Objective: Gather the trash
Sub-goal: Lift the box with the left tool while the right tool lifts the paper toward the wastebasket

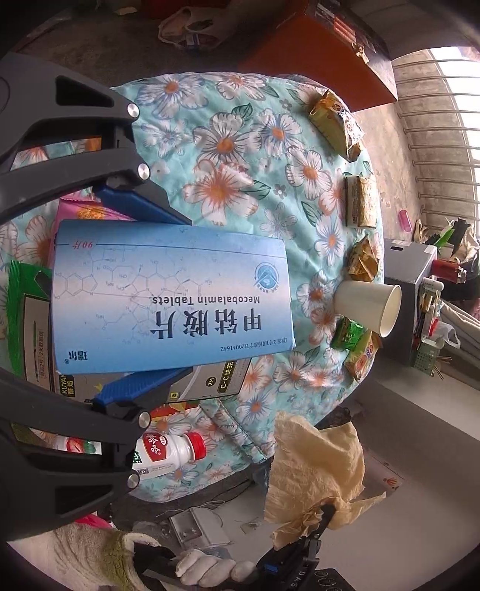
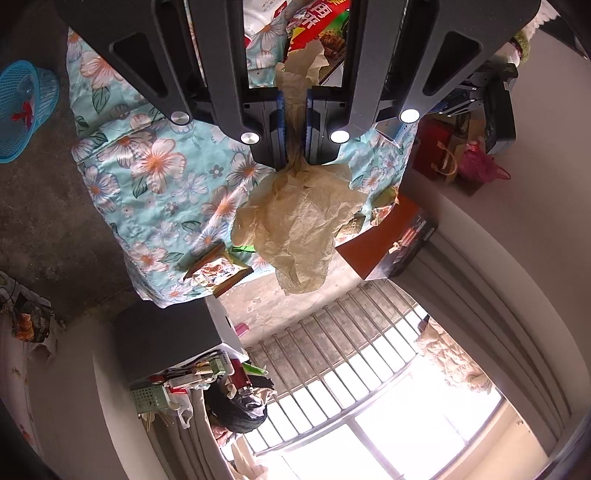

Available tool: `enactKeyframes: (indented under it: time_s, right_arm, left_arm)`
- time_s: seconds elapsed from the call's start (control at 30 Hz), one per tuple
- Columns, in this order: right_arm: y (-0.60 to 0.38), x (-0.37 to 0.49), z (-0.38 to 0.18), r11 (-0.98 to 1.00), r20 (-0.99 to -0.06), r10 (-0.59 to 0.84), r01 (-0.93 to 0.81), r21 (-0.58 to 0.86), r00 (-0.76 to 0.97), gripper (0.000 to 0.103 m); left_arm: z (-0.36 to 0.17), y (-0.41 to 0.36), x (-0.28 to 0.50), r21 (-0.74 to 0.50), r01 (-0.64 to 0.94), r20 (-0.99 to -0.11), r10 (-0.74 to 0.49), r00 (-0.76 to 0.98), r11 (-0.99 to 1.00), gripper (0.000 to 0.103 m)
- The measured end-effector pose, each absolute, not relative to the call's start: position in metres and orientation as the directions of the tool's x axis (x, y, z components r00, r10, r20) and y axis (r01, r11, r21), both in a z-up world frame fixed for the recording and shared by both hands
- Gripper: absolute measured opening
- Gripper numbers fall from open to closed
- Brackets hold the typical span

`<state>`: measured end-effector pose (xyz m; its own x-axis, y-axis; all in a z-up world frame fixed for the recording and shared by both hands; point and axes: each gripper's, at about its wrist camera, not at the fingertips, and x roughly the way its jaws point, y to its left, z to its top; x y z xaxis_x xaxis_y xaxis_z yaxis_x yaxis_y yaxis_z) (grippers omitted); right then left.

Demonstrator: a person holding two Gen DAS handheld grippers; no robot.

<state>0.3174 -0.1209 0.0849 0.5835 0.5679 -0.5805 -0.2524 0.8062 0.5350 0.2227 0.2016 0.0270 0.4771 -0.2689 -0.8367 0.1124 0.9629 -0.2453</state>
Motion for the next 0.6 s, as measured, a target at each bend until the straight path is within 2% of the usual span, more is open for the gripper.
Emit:
enactKeyframes:
  time_s: [0.3, 0.6]
  right_arm:
    - [-0.186, 0.275, 0.090, 0.790, -0.513, 0.518, -0.153, 0.594, 0.684, 0.008]
    - [-0.257, 0.233, 0.086, 0.764, -0.467, 0.469, -0.079, 0.640, 0.750, 0.008]
  left_arm:
    - [0.078, 0.176, 0.207, -0.231, 0.190, -0.771, -0.299, 0.562, 0.954, 0.067]
    - [0.108, 0.102, 0.200, -0.234, 0.300, -0.731, -0.370, 0.573, 0.925, 0.067]
